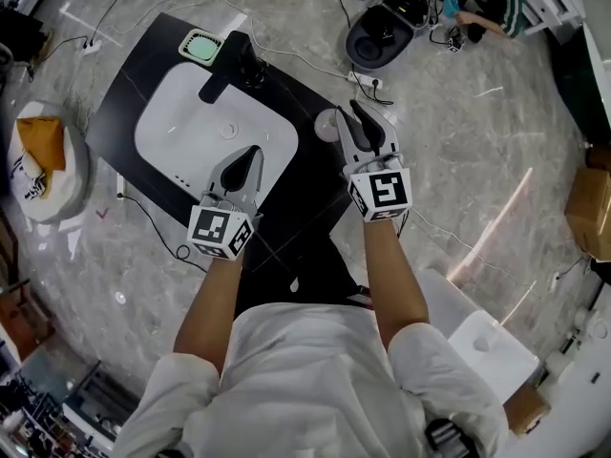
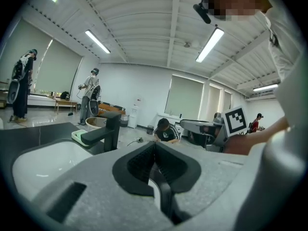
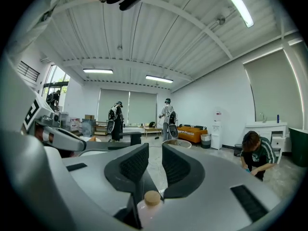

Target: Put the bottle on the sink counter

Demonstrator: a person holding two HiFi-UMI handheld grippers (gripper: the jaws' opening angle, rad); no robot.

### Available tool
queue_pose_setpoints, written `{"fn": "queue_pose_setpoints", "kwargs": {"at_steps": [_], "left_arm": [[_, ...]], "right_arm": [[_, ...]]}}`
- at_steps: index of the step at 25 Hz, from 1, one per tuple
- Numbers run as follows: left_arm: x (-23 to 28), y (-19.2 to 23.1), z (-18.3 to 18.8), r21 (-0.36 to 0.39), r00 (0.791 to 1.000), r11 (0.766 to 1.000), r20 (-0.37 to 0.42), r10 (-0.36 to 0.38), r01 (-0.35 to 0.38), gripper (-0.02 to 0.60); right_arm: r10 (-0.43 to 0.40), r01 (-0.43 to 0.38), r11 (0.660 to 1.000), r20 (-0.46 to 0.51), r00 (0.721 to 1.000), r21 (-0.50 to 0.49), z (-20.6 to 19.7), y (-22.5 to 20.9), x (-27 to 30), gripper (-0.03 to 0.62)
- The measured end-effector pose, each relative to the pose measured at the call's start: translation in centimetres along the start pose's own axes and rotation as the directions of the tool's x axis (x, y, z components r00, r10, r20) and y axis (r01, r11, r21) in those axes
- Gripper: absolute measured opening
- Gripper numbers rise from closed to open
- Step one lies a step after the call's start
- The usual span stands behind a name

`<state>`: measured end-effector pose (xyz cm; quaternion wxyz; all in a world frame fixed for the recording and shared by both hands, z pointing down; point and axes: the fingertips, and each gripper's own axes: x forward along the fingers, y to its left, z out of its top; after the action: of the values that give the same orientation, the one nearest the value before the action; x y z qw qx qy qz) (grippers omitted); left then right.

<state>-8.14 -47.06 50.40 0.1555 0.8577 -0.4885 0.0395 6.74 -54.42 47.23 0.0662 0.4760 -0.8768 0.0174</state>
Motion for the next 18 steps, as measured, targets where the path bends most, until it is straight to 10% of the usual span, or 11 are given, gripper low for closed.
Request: {"fn": "queue_pose_setpoints", "kwargs": {"at_steps": [18], "left_arm": [[-11.2,-2.7,13.1,0.126,0.982,0.989,0.18,0.056,-0.079,0.015]], "right_arm": [[-0.039,0.041,0.999,0.211,0.977,-0.006,16.8,2.6,-12.2,0.018]]}}
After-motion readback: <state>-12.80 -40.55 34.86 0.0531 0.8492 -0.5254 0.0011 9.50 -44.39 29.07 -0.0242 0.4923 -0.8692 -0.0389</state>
